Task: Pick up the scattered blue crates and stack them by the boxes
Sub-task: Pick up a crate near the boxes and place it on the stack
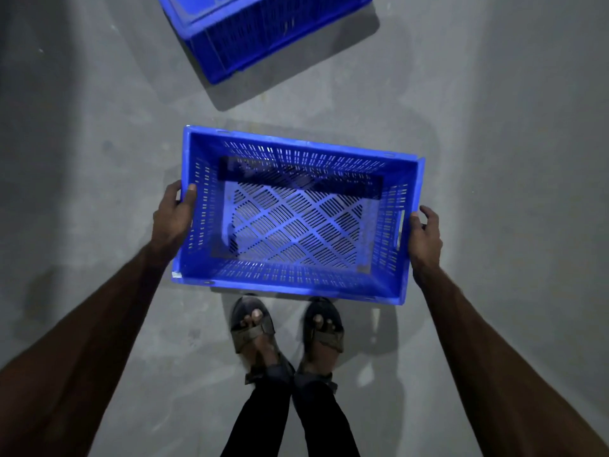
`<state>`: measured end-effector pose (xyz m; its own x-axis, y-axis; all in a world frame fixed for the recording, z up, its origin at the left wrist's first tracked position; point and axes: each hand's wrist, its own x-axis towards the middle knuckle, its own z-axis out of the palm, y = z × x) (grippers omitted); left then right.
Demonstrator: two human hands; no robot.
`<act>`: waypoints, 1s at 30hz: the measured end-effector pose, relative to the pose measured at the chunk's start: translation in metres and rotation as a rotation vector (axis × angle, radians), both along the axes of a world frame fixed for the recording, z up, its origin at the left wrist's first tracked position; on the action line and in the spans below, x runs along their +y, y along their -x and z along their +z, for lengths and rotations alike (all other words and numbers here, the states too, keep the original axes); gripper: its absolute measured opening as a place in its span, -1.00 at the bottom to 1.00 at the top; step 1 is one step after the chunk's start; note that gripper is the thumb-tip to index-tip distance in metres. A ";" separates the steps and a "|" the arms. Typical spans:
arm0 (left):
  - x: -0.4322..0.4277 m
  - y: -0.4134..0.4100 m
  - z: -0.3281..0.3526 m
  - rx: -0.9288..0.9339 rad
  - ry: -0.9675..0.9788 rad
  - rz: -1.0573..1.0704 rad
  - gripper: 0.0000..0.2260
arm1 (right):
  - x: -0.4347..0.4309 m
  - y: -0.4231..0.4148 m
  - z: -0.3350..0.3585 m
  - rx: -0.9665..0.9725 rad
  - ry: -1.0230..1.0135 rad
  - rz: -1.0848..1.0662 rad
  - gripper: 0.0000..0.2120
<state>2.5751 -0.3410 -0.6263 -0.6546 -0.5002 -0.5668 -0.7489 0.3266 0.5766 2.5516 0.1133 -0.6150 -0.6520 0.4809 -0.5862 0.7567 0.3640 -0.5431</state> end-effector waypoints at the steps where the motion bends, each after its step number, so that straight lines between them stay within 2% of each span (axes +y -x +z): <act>1: -0.001 0.002 -0.001 0.007 -0.046 0.015 -0.62 | 0.002 0.002 -0.003 -0.007 0.015 -0.012 -0.59; 4: -0.006 0.005 -0.008 0.071 -0.149 -0.051 -0.67 | 0.006 0.006 -0.017 0.041 0.084 -0.007 -0.61; 8: -0.016 0.006 -0.018 0.123 -0.342 -0.098 -0.63 | 0.006 0.002 -0.031 0.168 0.276 -0.038 -0.62; 13: -0.022 0.006 -0.027 0.181 -0.441 -0.112 -0.61 | -0.002 -0.002 -0.038 0.189 0.312 -0.080 -0.55; 18: -0.018 0.005 -0.039 0.261 -0.333 -0.145 -0.53 | 0.001 -0.005 -0.043 0.217 0.166 0.115 -0.52; 22: -0.010 0.004 -0.040 0.209 -0.196 -0.089 -0.55 | 0.002 -0.008 -0.049 0.261 -0.033 0.219 -0.54; 30: -0.014 -0.009 0.001 0.208 -0.226 -0.059 -0.59 | 0.006 0.000 -0.017 0.292 0.015 0.312 -0.56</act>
